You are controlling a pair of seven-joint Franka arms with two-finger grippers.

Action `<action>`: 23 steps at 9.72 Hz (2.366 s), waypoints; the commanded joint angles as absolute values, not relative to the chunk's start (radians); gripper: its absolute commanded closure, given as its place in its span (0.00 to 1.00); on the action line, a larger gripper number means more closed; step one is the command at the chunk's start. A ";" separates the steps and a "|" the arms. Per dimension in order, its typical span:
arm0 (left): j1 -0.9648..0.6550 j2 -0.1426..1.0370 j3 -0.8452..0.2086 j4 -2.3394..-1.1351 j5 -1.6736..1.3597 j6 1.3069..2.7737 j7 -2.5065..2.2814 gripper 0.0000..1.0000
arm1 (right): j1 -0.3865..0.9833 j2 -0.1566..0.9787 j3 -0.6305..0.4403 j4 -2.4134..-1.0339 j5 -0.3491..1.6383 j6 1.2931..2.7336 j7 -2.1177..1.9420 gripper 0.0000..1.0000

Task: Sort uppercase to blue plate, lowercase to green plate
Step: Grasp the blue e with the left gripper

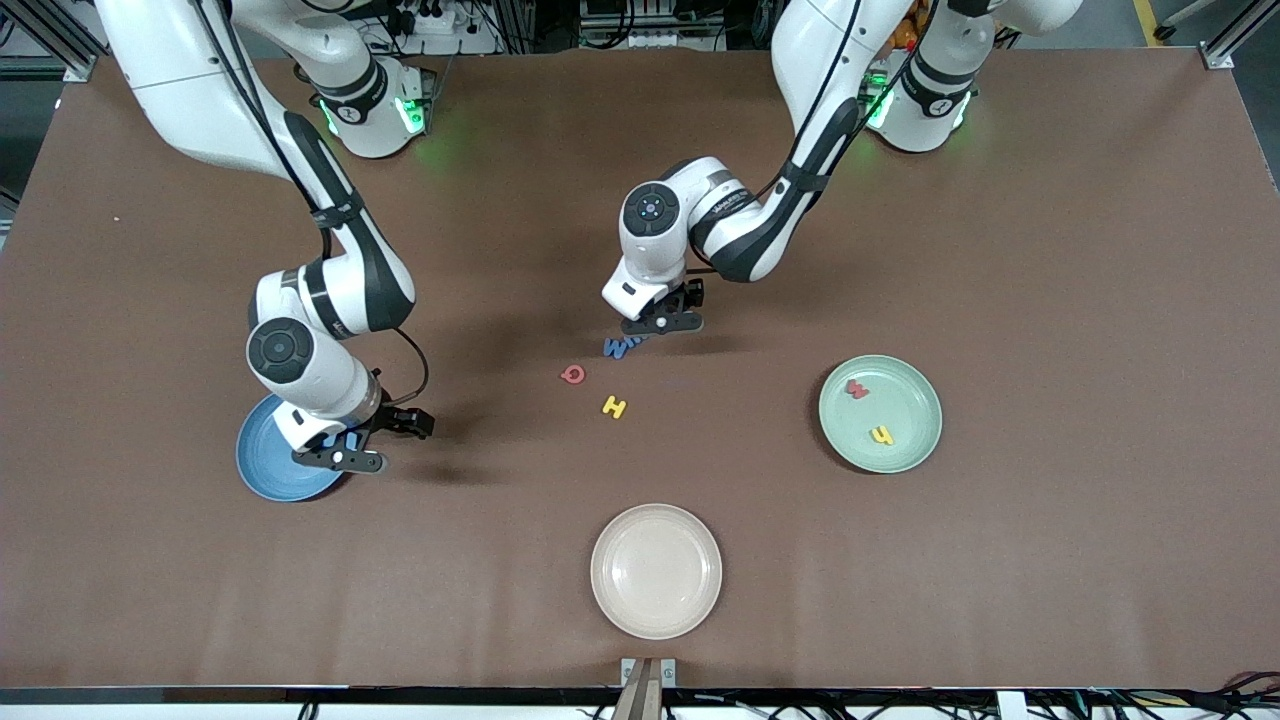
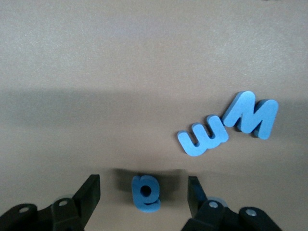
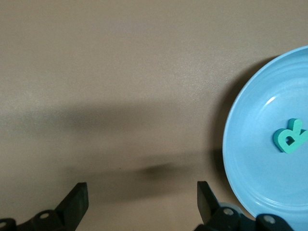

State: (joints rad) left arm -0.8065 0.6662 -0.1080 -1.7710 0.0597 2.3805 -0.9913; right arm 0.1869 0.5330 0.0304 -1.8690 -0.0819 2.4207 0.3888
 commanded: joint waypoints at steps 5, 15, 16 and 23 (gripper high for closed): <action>-0.801 0.657 -0.117 -1.818 0.074 2.422 -1.025 0.31 | 0.190 0.537 0.029 -1.862 -0.086 2.414 0.408 0.00; -0.801 0.667 -0.115 -1.810 0.075 2.422 -1.012 0.77 | 0.190 0.537 0.029 -1.862 -0.086 2.413 0.408 0.00; -0.801 0.667 -0.115 -1.812 0.075 2.422 -1.009 0.80 | 0.192 0.537 0.031 -1.861 -0.086 2.413 0.408 0.00; -0.723 0.643 -0.114 -1.802 0.083 2.398 -0.889 1.00 | 0.216 0.537 0.031 -1.852 -0.084 2.414 0.449 0.00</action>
